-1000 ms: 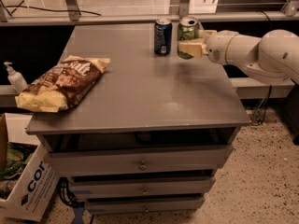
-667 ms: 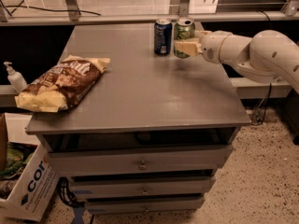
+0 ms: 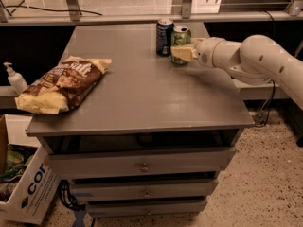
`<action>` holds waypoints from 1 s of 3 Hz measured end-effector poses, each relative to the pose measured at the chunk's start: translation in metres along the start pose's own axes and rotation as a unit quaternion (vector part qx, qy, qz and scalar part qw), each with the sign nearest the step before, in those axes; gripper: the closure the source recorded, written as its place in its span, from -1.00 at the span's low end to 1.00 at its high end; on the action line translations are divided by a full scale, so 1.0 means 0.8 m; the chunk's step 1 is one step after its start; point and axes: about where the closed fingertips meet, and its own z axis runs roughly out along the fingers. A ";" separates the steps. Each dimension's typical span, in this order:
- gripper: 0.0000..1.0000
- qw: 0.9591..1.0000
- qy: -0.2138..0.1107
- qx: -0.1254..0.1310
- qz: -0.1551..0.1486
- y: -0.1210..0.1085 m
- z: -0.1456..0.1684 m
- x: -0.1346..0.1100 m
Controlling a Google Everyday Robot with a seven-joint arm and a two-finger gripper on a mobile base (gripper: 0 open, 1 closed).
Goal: Move green can near pepsi can
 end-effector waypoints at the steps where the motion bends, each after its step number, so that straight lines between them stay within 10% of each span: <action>1: 1.00 1.000 0.003 0.002 0.005 -0.006 0.014 0.011; 3: 0.16 1.000 0.003 0.002 0.005 -0.006 0.013 0.007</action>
Offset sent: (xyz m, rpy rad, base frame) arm 0.0291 -0.0079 -0.0334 0.0261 0.0108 -0.0201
